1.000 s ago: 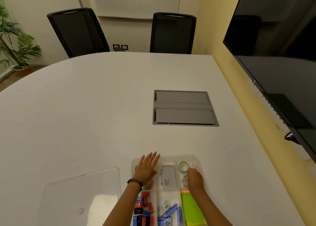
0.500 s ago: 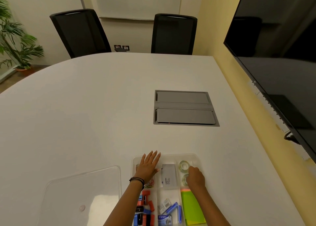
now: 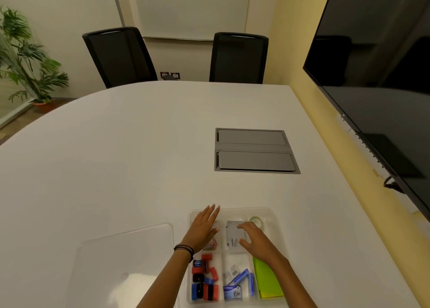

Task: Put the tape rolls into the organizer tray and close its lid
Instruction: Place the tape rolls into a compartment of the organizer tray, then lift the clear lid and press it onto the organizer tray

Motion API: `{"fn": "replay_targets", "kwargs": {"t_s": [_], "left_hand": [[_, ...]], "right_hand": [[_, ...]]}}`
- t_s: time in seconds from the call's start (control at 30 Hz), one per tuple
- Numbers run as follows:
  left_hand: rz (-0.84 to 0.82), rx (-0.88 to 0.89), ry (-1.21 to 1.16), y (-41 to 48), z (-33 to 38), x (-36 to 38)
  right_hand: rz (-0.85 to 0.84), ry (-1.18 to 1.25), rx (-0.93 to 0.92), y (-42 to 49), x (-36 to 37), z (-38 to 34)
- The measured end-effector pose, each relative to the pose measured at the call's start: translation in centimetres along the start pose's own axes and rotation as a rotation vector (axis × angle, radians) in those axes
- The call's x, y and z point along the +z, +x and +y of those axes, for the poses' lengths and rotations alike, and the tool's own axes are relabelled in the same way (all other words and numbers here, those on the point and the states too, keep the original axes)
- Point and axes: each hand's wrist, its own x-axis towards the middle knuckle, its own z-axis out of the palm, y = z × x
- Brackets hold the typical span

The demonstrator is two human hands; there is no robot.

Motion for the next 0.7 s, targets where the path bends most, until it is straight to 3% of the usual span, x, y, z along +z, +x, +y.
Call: {"fn": "replay_targets", "kwargs": {"t_s": [0.23, 0.43, 0.7], "left_hand": [[0.117, -0.085, -0.094, -6.8, -4.1, -2.1], [0.163, -0.308, -0.173, -14.8, -8.9, -3.4], [0.289, -0.673, -0.295, -24.7, -14.4, -4.9]], "right_hand": [[-0.064, 0.066, -0.13, 0.0, 3.2, -4.5], [-0.195, 0.118, -0.21, 0.0, 7.2, -8.3], [-0.351, 0.015, -0.271, 0.8, 13.0, -12.1]]}}
